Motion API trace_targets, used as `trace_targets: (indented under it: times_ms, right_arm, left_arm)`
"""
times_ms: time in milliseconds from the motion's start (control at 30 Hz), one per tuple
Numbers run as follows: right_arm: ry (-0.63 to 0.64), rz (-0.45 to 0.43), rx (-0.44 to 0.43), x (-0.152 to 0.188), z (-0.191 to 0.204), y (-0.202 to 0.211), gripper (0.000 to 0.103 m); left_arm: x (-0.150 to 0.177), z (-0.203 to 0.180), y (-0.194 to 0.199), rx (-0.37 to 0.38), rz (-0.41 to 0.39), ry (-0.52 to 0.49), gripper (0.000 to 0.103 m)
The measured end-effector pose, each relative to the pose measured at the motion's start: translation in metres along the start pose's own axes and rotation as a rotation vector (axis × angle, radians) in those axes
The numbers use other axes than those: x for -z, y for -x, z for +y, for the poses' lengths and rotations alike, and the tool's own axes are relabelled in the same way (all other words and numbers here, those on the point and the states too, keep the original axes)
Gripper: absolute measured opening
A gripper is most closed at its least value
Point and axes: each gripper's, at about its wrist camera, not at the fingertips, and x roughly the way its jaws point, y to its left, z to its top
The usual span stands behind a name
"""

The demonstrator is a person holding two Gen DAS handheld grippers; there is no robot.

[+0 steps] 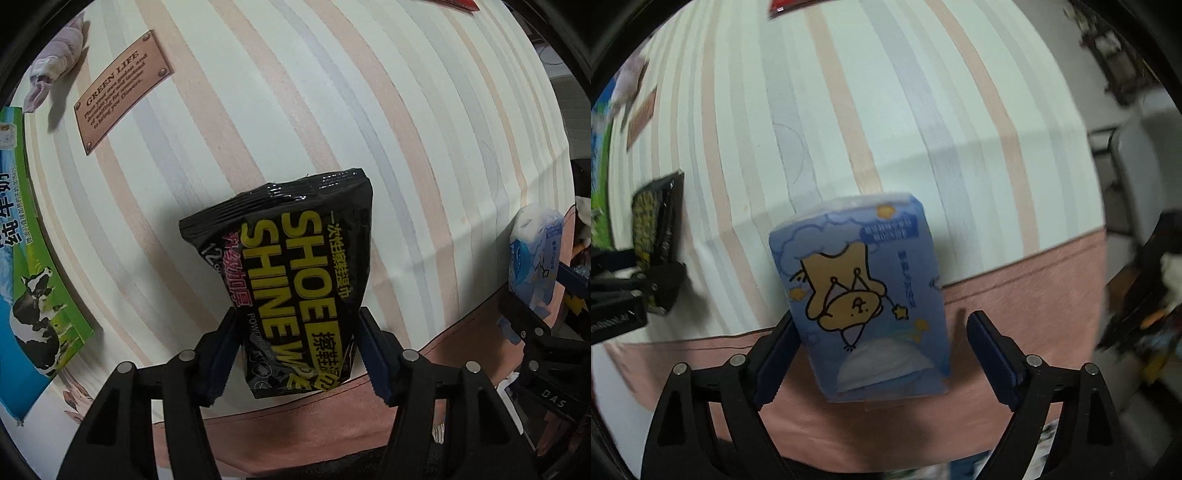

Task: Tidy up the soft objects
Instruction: 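Grasp the black shoe shine wipe pack with left tool while right tool grasps the blue tissue pack, then place both packs into the box's empty row and open both tools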

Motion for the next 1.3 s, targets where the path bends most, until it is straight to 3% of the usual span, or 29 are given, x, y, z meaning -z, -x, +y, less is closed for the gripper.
trace_targets:
  times_ms: [100, 233, 300, 333, 400, 500, 667, 833, 933, 1133, 1300]
  right_arm:
    - [0.019, -0.006, 0.025, -0.004, 0.006, -0.001, 0.093]
    - [-0.021, 0.008, 0.003, -0.015, 0.004, -0.014, 0.086]
    - [-0.038, -0.006, 0.0, -0.023, 0.002, -0.009, 0.076]
    - [-0.04, -0.012, 0.002, -0.022, 0.002, -0.005, 0.058]
    - [-0.053, -0.009, 0.006, -0.032, -0.002, 0.0, 0.046]
    - [-0.083, 0.002, -0.061, -0.035, 0.003, 0.011, 0.043]
    - [-0.051, -0.031, -0.202, -0.025, 0.033, 0.066, 0.042]
    - [0.09, -0.104, -0.31, -0.01, 0.11, 0.142, 0.042]
    - [0.193, -0.151, -0.344, 0.009, 0.164, 0.178, 0.042]
    - [0.338, -0.212, -0.385, 0.011, 0.287, 0.228, 0.042]
    - [0.378, -0.21, -0.421, -0.004, 0.381, 0.227, 0.042]
  left_arm:
    - [0.012, -0.012, 0.001, -0.025, -0.021, 0.014, 0.046]
    - [0.011, -0.006, 0.003, -0.024, -0.036, 0.033, 0.042]
    - [0.018, -0.005, 0.004, -0.026, -0.045, 0.042, 0.04]
    - [0.022, -0.003, 0.005, -0.025, -0.055, 0.047, 0.04]
    - [0.034, -0.002, 0.012, -0.017, -0.086, 0.061, 0.04]
    - [0.055, 0.0, 0.033, 0.016, -0.147, 0.072, 0.039]
    - [0.104, 0.016, 0.088, 0.095, -0.283, 0.098, 0.039]
    - [0.148, 0.071, 0.168, 0.107, -0.469, 0.172, 0.039]
    - [0.152, 0.12, 0.201, 0.087, -0.521, 0.218, 0.039]
    - [0.166, 0.228, 0.212, -0.02, -0.532, 0.356, 0.039]
    - [0.166, 0.317, 0.199, -0.056, -0.451, 0.447, 0.039]
